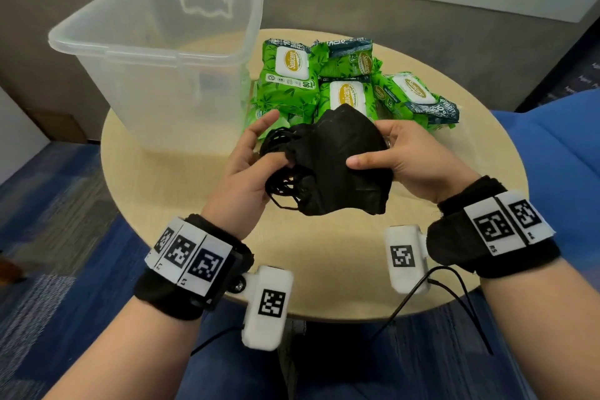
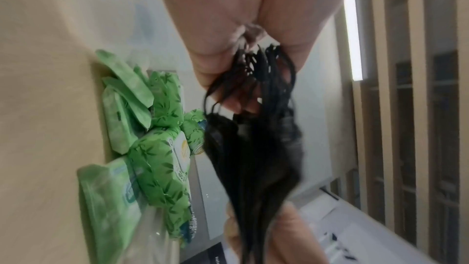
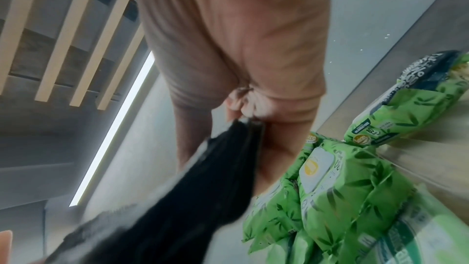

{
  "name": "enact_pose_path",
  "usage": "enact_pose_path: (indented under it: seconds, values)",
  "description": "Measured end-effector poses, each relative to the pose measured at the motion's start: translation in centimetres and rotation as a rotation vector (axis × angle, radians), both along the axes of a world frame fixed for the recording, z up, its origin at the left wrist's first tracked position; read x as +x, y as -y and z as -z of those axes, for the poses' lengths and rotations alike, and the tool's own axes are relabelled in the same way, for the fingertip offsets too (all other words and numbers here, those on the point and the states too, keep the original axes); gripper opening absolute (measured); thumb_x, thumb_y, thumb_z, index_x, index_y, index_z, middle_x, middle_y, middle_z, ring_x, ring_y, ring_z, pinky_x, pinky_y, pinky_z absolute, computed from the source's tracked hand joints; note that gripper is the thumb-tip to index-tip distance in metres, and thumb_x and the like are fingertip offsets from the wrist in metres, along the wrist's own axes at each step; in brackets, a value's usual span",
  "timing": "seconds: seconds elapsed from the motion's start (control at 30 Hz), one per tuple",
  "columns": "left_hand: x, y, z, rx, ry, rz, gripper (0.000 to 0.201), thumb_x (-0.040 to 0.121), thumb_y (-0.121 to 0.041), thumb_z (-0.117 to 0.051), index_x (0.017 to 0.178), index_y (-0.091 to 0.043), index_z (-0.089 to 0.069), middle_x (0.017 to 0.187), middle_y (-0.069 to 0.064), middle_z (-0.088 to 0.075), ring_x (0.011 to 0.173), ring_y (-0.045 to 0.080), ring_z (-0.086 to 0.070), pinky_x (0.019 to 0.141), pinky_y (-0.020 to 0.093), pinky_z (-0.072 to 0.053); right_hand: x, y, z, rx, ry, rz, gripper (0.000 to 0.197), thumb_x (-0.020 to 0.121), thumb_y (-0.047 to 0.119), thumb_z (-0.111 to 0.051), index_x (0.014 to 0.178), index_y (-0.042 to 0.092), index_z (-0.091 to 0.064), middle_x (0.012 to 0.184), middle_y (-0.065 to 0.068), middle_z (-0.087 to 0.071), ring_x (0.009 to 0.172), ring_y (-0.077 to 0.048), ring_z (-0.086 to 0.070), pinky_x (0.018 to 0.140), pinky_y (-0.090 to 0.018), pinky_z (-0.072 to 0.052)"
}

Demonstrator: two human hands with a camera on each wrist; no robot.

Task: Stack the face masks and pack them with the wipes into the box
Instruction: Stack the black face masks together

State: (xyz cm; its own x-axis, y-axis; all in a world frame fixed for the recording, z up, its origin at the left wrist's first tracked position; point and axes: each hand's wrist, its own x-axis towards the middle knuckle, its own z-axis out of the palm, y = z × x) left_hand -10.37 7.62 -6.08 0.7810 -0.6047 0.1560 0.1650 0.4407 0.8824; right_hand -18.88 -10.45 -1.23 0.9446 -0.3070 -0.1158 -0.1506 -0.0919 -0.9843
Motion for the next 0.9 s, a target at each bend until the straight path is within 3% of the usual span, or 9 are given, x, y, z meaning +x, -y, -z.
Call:
enact_pose_path:
  seconds: [0.2,0.33,0.47,0.53,0.57,0.63,0.7,0.77,0.9]
  values:
    - [0.1,-0.2,0.0,-0.160,-0.112,0.029,0.041,0.088,0.002,-0.040,0.124,-0.017,-0.046,0.055,-0.004,-0.048,0.051,0.007,-0.050,0.059,0.019,-0.049,-0.4,0.7,0.0,0.022,0.014,0.025,0.044,0.059,-0.001,-0.069,0.103,-0.001,-0.064,0.103,-0.013,-0.069,0.085,-0.023,-0.068,0.079,-0.039,-0.057]
    - [0.0,0.3,0.4,-0.024,-0.062,0.011,0.043,0.089,0.002,-0.042,0.124,-0.022,-0.046,0.052,-0.009,-0.037,0.049,0.006,-0.031,0.045,0.012,-0.029,-0.3,1.1,-0.3,0.025,0.052,0.042,0.038,0.061,-0.003,-0.068,0.100,-0.001,-0.065,0.089,-0.006,-0.072,0.078,-0.019,-0.069,0.075,-0.033,-0.058]
    - [0.2,0.6,0.6,0.179,0.022,0.054,0.045,0.075,-0.016,-0.045,0.115,-0.035,-0.051,0.057,-0.005,-0.044,0.045,0.009,-0.038,0.044,0.015,-0.034,-0.3,1.1,-0.8,-0.095,0.049,0.034,0.028,0.070,-0.012,-0.065,0.096,-0.002,-0.065,0.092,-0.013,-0.069,0.075,-0.019,-0.067,0.072,-0.028,-0.058]
    - [0.4,1.0,0.5,0.338,0.079,0.069,0.036,0.078,-0.022,-0.045,0.108,-0.041,-0.050,0.078,-0.003,-0.057,0.052,0.009,-0.056,0.053,0.018,-0.046,-0.4,1.0,-1.2,-0.187,0.023,-0.004,0.025,0.072,-0.010,-0.066,0.096,-0.001,-0.066,0.095,-0.017,-0.069,0.077,-0.022,-0.066,0.072,-0.028,-0.057]
    - [0.6,1.1,0.6,0.426,0.152,0.054,0.031,0.081,-0.029,-0.045,0.108,-0.043,-0.050,0.093,-0.004,-0.059,0.069,0.006,-0.062,0.067,0.021,-0.049,-0.4,0.9,-1.4,-0.226,0.008,-0.024,0.024,0.073,-0.008,-0.067,0.096,0.000,-0.067,0.095,-0.018,-0.069,0.079,-0.024,-0.066,0.072,-0.029,-0.057]
    - [0.4,1.1,0.6,0.543,0.328,0.018,0.044,0.077,-0.049,-0.046,0.120,-0.041,-0.046,0.120,-0.004,-0.053,0.108,0.008,-0.055,0.093,0.029,-0.043,-0.2,0.7,-1.7,-0.294,-0.022,-0.061,0.023,0.073,-0.005,-0.069,0.095,0.001,-0.068,0.095,-0.019,-0.070,0.082,-0.027,-0.067,0.075,-0.033,-0.057]
    - [0.1,1.4,0.4,0.522,0.446,-0.006,0.066,0.077,-0.054,-0.048,0.137,-0.028,-0.038,0.135,0.000,-0.046,0.123,0.014,-0.046,0.105,0.036,-0.039,0.1,0.1,-1.8,-0.355,-0.036,-0.099,0.022,0.073,-0.001,-0.071,0.095,0.001,-0.069,0.094,-0.022,-0.070,0.082,-0.027,-0.067,0.077,-0.039,-0.056]
    - [-0.5,1.7,-0.1,0.450,0.521,-0.029,0.062,0.084,-0.041,-0.048,0.141,-0.018,-0.033,0.136,0.002,-0.048,0.125,0.012,-0.046,0.107,0.036,-0.038,0.4,-0.4,-1.8,-0.403,-0.041,-0.137,0.023,0.074,0.000,-0.071,0.097,-0.003,-0.068,0.095,-0.027,-0.068,0.080,-0.028,-0.065,0.079,-0.045,-0.054]
    - [-0.7,1.8,-0.6,0.383,0.525,-0.079,0.046,0.086,-0.029,-0.048,0.128,-0.010,-0.047,0.115,0.000,-0.062,0.109,0.010,-0.058,0.096,0.031,-0.046,0.6,-0.9,-2.0,-0.402,-0.038,-0.186,0.024,0.079,-0.002,-0.066,0.102,-0.006,-0.064,0.098,-0.028,-0.067,0.080,-0.026,-0.064,0.080,-0.045,-0.053]
